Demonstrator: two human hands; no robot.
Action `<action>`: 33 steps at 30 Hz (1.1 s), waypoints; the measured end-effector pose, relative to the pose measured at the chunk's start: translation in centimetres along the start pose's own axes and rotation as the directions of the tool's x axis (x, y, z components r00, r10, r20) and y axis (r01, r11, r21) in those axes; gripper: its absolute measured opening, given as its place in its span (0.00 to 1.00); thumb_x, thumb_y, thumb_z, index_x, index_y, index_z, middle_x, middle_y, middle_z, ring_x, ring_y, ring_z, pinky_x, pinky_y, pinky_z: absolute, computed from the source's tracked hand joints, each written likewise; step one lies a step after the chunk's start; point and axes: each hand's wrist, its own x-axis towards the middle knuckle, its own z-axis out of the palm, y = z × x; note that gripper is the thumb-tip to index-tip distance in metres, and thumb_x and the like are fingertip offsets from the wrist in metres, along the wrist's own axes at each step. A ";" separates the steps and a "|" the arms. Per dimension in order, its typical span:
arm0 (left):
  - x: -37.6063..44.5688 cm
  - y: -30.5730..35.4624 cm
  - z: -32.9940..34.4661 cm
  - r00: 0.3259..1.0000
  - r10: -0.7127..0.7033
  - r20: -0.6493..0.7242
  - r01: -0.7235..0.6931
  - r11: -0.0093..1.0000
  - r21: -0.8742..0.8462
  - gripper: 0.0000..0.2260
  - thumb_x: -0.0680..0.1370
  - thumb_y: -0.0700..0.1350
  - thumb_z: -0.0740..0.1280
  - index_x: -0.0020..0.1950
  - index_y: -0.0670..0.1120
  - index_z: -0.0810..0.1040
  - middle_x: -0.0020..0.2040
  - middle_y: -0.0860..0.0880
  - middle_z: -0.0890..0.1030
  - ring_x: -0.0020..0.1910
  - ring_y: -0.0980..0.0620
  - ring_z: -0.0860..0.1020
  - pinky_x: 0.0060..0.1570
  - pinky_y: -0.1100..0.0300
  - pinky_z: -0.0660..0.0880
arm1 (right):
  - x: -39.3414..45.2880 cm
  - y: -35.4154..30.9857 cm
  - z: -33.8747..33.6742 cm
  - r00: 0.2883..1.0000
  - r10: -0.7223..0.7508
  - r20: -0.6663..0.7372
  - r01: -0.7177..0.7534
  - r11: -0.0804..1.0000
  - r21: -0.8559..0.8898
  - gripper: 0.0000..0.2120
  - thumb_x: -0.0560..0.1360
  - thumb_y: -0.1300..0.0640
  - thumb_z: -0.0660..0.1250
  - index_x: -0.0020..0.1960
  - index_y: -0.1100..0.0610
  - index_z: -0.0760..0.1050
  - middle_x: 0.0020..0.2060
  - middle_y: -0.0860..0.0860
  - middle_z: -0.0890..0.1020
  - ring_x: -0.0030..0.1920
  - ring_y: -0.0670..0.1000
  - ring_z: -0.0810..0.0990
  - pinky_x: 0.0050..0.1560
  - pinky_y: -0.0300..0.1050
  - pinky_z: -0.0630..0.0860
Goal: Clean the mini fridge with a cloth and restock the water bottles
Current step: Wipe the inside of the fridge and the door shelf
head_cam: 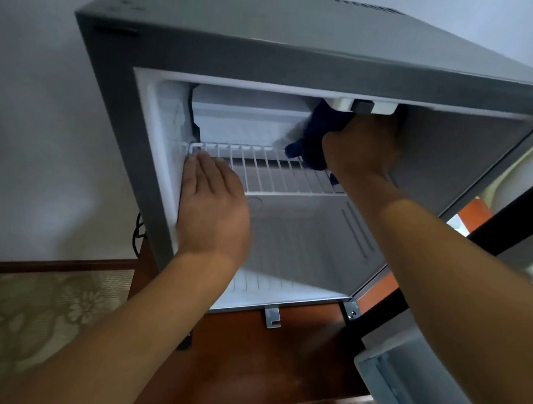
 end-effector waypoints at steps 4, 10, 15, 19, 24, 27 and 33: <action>-0.2 -0.2 -0.3 1.000 0.030 0.000 -0.030 0.999 0.012 0.36 0.80 0.55 0.60 0.77 0.29 0.58 0.74 0.26 0.65 0.76 0.31 0.65 0.79 0.41 0.54 | 0.6 -1.2 0.0 0.997 0.047 0.060 -0.046 0.999 -0.018 0.32 0.65 0.46 0.56 0.66 0.56 0.76 0.62 0.57 0.79 0.65 0.60 0.77 0.64 0.55 0.76; 0.2 0.0 -0.5 1.000 0.013 -0.019 -0.012 0.998 0.055 0.33 0.81 0.52 0.59 0.76 0.29 0.59 0.73 0.26 0.66 0.74 0.30 0.67 0.78 0.40 0.57 | -2.5 -6.9 -0.1 0.971 -0.188 0.144 0.206 0.971 -0.122 0.22 0.74 0.44 0.56 0.61 0.52 0.77 0.59 0.56 0.82 0.65 0.63 0.76 0.67 0.56 0.66; 0.4 0.3 -0.1 0.997 0.008 -0.073 0.006 0.981 0.193 0.28 0.81 0.47 0.44 0.79 0.35 0.57 0.77 0.38 0.68 0.77 0.42 0.66 0.78 0.50 0.57 | -7.2 -14.7 1.0 0.828 -0.543 0.139 0.548 0.837 0.005 0.25 0.76 0.44 0.64 0.71 0.50 0.71 0.68 0.52 0.76 0.71 0.58 0.72 0.70 0.54 0.69; 0.5 -0.2 0.4 0.997 -0.020 -0.071 0.032 0.983 0.179 0.28 0.82 0.49 0.55 0.76 0.32 0.64 0.72 0.30 0.71 0.72 0.36 0.72 0.78 0.46 0.61 | -6.2 -12.4 0.3 0.753 -0.647 0.121 0.652 0.758 0.000 0.22 0.75 0.49 0.66 0.68 0.51 0.74 0.64 0.51 0.79 0.67 0.56 0.76 0.66 0.49 0.72; 0.5 -0.3 0.7 0.999 0.017 -0.035 -0.012 0.991 0.131 0.29 0.77 0.47 0.62 0.72 0.29 0.67 0.68 0.25 0.72 0.66 0.31 0.75 0.74 0.41 0.65 | -2.4 -5.3 -1.8 0.829 -0.481 0.284 0.517 0.853 -0.064 0.18 0.73 0.52 0.65 0.63 0.51 0.75 0.47 0.52 0.83 0.47 0.53 0.84 0.42 0.42 0.76; 0.5 -0.3 0.8 1.000 0.010 -0.028 -0.006 0.990 0.137 0.29 0.75 0.45 0.68 0.69 0.27 0.70 0.65 0.24 0.74 0.63 0.30 0.77 0.72 0.40 0.67 | 0.4 0.8 -2.1 0.952 -0.181 0.249 0.220 0.966 -0.138 0.14 0.72 0.54 0.66 0.57 0.55 0.76 0.49 0.56 0.82 0.49 0.50 0.84 0.47 0.40 0.77; 0.6 -0.5 0.4 0.997 0.063 0.038 -0.068 0.987 0.142 0.33 0.73 0.52 0.71 0.70 0.31 0.73 0.65 0.28 0.76 0.65 0.33 0.78 0.73 0.43 0.68 | 0.8 -0.3 0.0 0.998 -0.066 0.017 0.068 0.970 -0.234 0.28 0.78 0.55 0.63 0.77 0.58 0.65 0.75 0.61 0.67 0.76 0.63 0.63 0.73 0.60 0.60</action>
